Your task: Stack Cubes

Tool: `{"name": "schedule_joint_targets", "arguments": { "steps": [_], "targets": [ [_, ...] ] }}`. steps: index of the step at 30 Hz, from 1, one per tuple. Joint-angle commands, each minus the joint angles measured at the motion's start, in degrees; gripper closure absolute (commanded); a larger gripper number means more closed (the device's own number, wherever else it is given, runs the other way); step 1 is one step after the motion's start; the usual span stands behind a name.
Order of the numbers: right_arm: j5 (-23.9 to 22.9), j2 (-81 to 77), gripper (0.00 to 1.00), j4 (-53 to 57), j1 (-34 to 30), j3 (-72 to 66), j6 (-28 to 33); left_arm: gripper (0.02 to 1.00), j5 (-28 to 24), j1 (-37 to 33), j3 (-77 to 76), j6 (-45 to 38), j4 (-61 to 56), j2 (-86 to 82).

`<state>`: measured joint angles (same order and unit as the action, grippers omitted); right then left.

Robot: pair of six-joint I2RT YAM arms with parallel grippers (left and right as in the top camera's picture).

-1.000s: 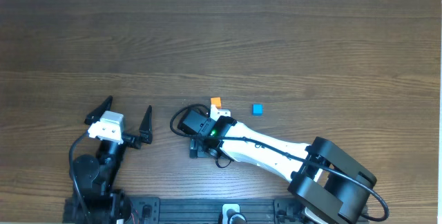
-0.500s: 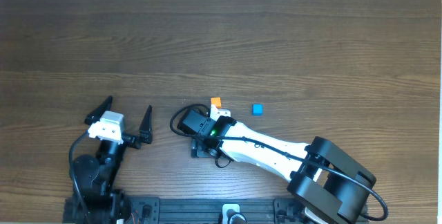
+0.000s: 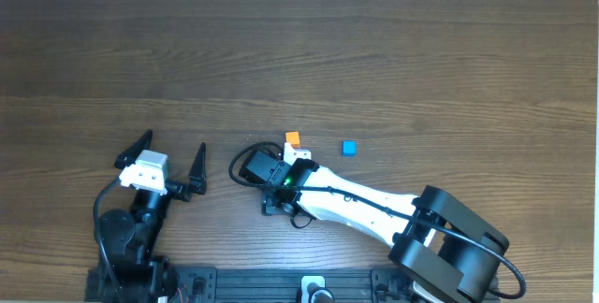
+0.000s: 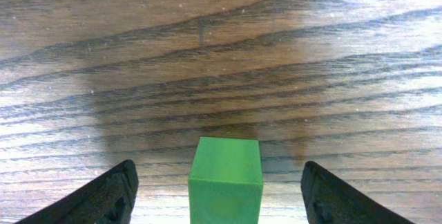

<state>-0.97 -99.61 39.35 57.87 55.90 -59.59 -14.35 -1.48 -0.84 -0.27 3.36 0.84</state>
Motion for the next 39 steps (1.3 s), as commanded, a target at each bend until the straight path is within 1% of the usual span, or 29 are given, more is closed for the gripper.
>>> {"name": "schedule_joint_targets", "arguments": {
  "steps": [1, 6, 16, 20, 27, 31, 39],
  "targets": [
    [0.09, -0.81, 0.257, 0.11, 0.42, -0.52, -0.13, 0.018, 0.48, -0.31, 0.5, -0.98, -0.31, -0.5],
    [0.09, -0.81, 0.27, 0.31, 0.44, -0.52, -0.13, 0.018, 0.48, -0.31, 0.5, -0.98, -0.31, -0.5],
    [0.04, -0.85, 0.356, 0.48, 0.52, -0.55, -0.13, 0.018, 0.48, -0.31, 0.5, -0.98, -0.31, -0.5],
    [0.07, -1.2, 0.404, 0.46, 0.52, -0.55, -0.13, 0.018, 0.48, -0.31, 0.5, -0.98, -0.31, -0.5],
    [0.04, -1.33, 0.419, 0.39, 0.52, -0.52, -0.11, 0.018, 0.48, -0.31, 0.5, -0.98, -0.31, -0.5],
    [0.04, -1.33, 0.461, 0.28, 0.52, -0.52, 0.07, 0.018, 0.48, -0.31, 0.5, -0.98, -0.31, -0.5],
    [-0.15, -1.51, 0.489, 0.26, 0.55, -0.52, 0.07, 0.018, 0.5, -0.31, 0.5, -0.98, -0.31, -0.5]
  ]
}}
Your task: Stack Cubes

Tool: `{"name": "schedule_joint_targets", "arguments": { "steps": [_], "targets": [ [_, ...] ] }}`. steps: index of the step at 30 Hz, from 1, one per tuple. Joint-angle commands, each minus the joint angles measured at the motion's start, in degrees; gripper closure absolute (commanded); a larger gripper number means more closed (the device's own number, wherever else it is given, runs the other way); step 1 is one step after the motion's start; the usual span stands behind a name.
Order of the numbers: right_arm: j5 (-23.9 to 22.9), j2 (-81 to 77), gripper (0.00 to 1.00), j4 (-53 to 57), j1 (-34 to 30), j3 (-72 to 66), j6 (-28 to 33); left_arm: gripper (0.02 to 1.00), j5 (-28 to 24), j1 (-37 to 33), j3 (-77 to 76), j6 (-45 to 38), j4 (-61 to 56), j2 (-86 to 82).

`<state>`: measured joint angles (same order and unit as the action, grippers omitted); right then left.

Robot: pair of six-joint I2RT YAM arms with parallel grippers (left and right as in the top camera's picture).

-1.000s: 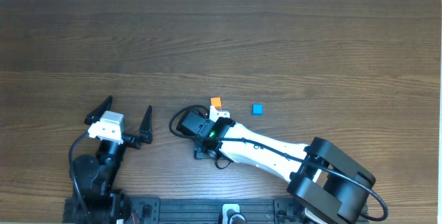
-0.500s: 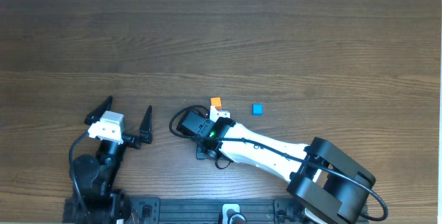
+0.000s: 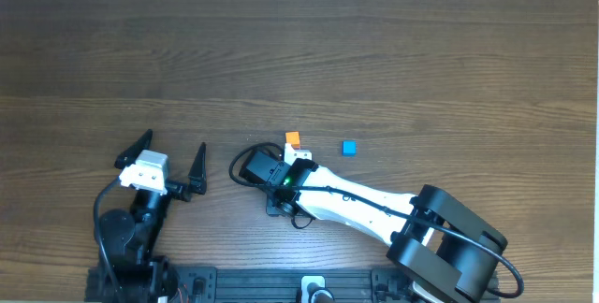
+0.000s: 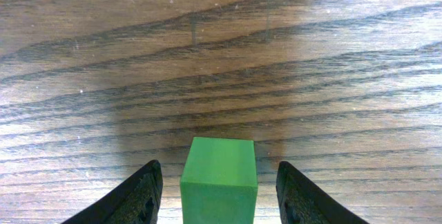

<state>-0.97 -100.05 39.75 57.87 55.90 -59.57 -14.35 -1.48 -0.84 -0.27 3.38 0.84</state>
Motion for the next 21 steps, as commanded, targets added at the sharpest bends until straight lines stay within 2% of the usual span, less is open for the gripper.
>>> {"name": "schedule_joint_targets", "arguments": {
  "steps": [1, 21],
  "targets": [
    [-0.15, -1.07, 0.498, -0.13, 0.55, -0.52, 0.09, 0.02, 0.5, -0.31, 0.5, -0.98, -0.33, -0.5],
    [-0.13, -1.11, 0.632, -0.59, 0.52, -0.52, 0.44, 0.018, 0.48, -0.31, 0.5, -0.98, -0.33, -0.5]
  ]
}}
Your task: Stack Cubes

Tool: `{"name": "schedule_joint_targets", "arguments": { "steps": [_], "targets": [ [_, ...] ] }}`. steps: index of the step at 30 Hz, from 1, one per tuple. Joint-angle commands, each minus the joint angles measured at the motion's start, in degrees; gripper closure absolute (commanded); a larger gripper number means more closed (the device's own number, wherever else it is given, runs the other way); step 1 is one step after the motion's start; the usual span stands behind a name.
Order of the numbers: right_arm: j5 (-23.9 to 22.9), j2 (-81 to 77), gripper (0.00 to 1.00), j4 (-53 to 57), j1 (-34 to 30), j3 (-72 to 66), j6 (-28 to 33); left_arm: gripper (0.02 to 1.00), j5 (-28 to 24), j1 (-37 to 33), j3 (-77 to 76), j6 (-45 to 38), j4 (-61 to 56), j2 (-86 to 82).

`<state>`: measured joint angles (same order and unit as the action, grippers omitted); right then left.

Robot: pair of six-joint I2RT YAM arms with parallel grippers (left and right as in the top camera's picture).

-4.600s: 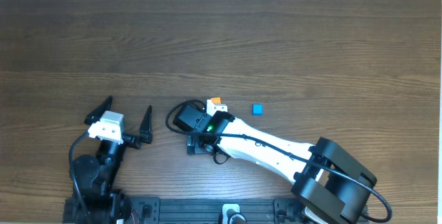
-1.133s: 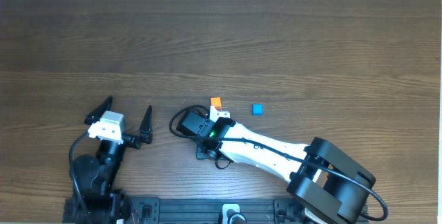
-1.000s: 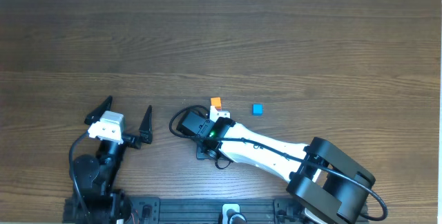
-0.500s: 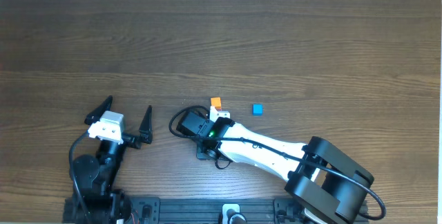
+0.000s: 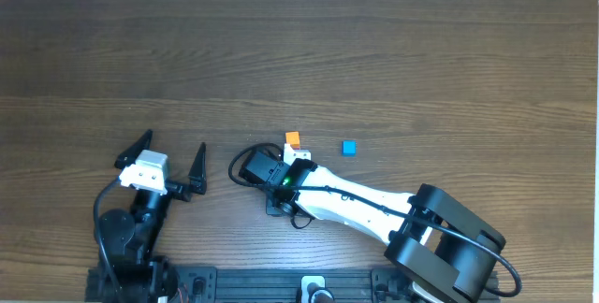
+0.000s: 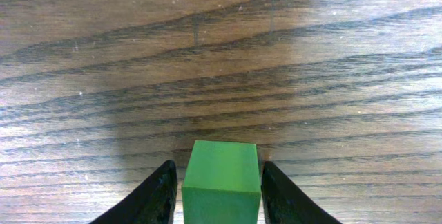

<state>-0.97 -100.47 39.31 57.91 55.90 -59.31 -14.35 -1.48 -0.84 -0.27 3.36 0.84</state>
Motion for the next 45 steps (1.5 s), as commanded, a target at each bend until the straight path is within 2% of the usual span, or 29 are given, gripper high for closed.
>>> {"name": "schedule_joint_targets", "arguments": {
  "steps": [1, 13, 24, 33, 45],
  "targets": [
    [-0.13, -0.7, 0.643, -0.13, 0.48, -0.52, 0.17, 0.02, 0.48, -0.31, 0.5, -0.98, -0.31, -0.5],
    [-0.11, -0.7, 0.704, -0.35, 0.48, -0.5, 0.2, 0.018, 0.48, -0.31, 0.5, -0.98, -0.31, -0.5],
    [-0.11, -0.61, 0.818, -0.07, 0.48, 0.04, 0.2, 0.018, 0.48, -0.31, 0.5, -0.98, -0.31, -0.5],
    [-0.39, 1.03, 0.873, 0.83, 0.48, 0.09, 0.2, 0.018, 0.48, -0.31, 0.5, -0.98, -0.31, -0.5],
    [-2.19, 5.29, 0.954, 7.82, -0.42, 3.48, 0.52, 0.018, 0.5, -0.31, 0.5, -0.98, -0.31, -0.5]
  ]
}}
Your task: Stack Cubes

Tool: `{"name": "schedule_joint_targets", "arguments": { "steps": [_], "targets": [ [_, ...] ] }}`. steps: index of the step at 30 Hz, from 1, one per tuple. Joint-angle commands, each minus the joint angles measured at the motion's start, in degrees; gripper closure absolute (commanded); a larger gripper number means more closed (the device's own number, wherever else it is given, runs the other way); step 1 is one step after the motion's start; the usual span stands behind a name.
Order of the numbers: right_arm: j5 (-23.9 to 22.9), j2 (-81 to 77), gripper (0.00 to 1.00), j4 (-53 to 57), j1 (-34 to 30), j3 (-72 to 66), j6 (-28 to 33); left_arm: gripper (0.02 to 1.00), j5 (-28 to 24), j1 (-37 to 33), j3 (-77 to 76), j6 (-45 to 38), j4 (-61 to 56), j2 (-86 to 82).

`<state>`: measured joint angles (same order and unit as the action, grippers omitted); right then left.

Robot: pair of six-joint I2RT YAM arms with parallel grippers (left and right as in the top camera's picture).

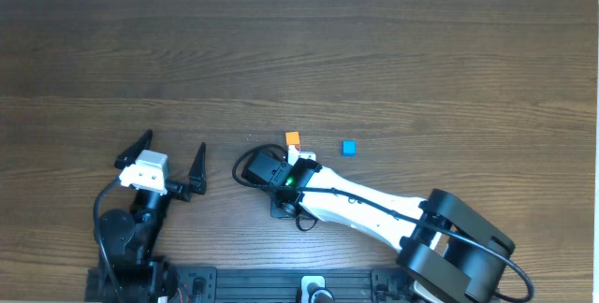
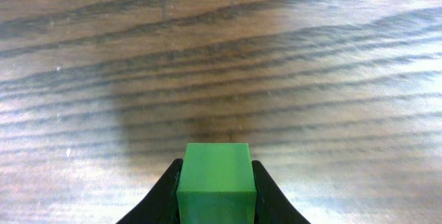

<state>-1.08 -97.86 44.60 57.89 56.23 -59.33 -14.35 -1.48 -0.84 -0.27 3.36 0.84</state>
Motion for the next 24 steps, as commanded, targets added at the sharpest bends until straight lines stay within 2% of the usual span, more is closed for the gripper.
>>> {"name": "schedule_joint_targets", "arguments": {
  "steps": [1, 5, 16, 24],
  "targets": [
    [-2.29, 2.97, 0.965, 3.67, -0.57, 3.96, 1.2, 0.018, 0.48, -0.31, 0.5, -0.98, -0.31, -0.5],
    [-2.95, 3.39, 0.996, 10.21, -2.03, 8.96, 3.02, 0.018, 0.48, -0.31, 0.5, -0.98, -0.31, -0.5],
    [-4.79, 3.39, 0.989, 20.57, -8.31, 23.28, 11.96, 0.018, 0.5, -0.31, 0.5, -0.98, -0.31, -0.5],
    [-1.38, 3.34, 0.991, 20.02, -16.24, 24.74, 17.51, 0.018, 0.5, -0.31, 0.5, -0.98, -0.31, -0.5]
  ]
}}
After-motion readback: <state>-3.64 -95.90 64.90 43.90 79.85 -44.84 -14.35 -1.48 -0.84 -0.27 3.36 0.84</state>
